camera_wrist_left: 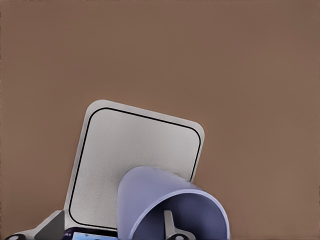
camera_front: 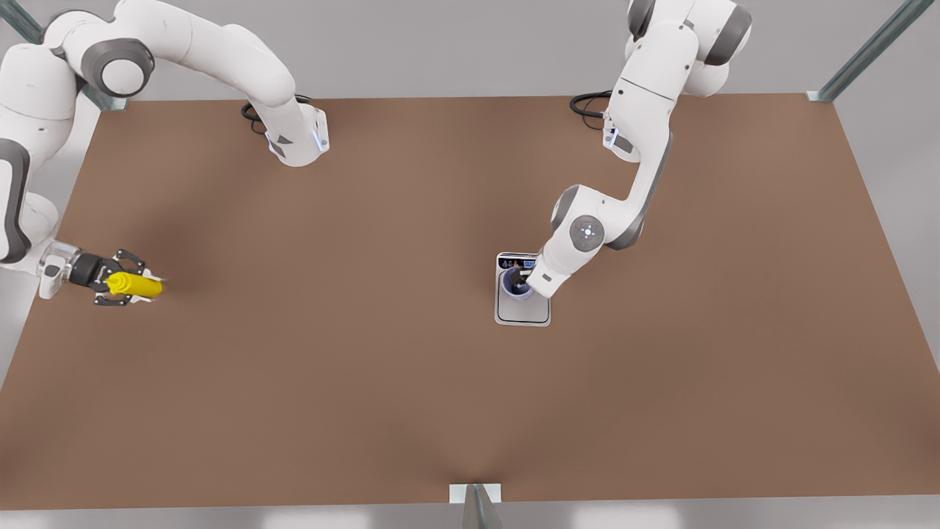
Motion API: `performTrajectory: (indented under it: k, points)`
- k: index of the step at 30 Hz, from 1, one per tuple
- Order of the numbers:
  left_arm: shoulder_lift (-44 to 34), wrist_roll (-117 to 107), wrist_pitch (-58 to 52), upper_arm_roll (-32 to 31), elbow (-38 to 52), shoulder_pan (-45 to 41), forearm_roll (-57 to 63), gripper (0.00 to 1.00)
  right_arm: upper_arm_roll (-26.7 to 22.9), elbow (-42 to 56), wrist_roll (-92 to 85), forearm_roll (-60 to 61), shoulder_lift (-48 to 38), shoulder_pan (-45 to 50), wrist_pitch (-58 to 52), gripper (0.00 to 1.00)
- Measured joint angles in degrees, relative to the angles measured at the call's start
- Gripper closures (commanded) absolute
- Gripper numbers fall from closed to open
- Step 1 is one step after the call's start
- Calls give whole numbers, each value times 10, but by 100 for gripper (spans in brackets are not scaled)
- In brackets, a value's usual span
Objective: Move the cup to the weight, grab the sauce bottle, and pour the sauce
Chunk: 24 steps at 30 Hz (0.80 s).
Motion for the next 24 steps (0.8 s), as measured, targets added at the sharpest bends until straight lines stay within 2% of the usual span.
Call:
performTrajectory:
  k: [5,9,17,20,22,24]
  points:
    - [-5,1,-9,1,0,0,1,0,0,58,140,-67,-65,92,10,42]
    - [-18,4,-34,7,1,1,2,0,6,57,226,-129,-111,154,61,42]
    - [-46,29,-78,31,1,0,3,0,302,28,631,-452,-135,143,202,42]
    - [-110,124,-178,119,1,1,3,0,397,-1,811,-573,-136,149,240,42]
    - [-149,235,-225,231,1,-1,3,0,432,-10,884,-627,-135,154,246,42]
    - [-157,310,-272,338,17,15,3,0,439,-12,943,-682,-134,196,249,42]
